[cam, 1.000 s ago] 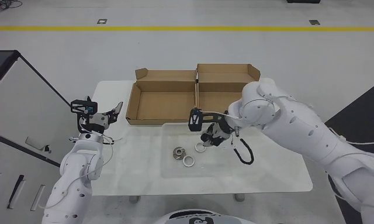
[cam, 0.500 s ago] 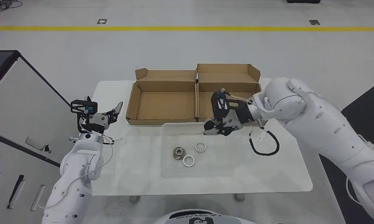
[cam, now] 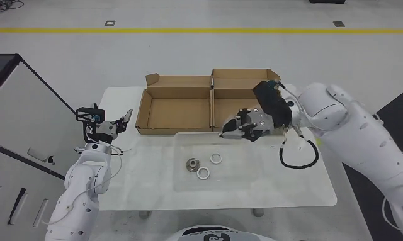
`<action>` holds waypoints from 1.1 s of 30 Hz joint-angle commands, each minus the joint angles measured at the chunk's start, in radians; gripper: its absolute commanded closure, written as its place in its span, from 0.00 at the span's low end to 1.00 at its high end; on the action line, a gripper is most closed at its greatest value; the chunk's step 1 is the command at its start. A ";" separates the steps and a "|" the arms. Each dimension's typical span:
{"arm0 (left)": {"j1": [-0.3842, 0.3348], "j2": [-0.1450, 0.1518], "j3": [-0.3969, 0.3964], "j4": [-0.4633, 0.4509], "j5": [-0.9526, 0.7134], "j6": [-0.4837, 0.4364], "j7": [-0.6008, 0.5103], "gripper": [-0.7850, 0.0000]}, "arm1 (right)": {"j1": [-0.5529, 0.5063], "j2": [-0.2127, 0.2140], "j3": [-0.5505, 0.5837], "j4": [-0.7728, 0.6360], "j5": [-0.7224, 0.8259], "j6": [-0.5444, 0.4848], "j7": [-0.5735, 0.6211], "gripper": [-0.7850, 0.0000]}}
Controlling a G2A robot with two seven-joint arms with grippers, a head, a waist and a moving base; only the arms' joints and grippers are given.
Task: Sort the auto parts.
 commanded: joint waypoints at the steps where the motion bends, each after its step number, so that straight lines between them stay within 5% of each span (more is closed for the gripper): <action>1: 0.000 0.000 0.000 0.000 0.000 0.000 0.000 0.00 | -0.026 0.004 0.030 -0.022 -0.008 0.000 -0.038 1.00; 16: 0.000 0.000 0.000 0.000 0.000 0.000 0.000 0.00 | -0.183 0.006 0.172 -0.200 -0.177 0.000 -0.455 1.00; 23: 0.000 0.000 0.000 0.000 0.000 0.000 0.000 0.00 | -0.192 0.006 0.143 -0.242 -0.439 0.000 -0.818 1.00; 31: 0.000 0.000 0.000 0.000 0.000 0.000 0.000 0.00 | -0.126 0.043 0.044 -0.200 -1.001 0.000 -1.460 1.00; 33: 0.000 0.000 0.000 0.000 0.000 0.000 0.000 0.00 | -0.112 0.051 0.034 -0.210 -1.015 0.000 -1.460 1.00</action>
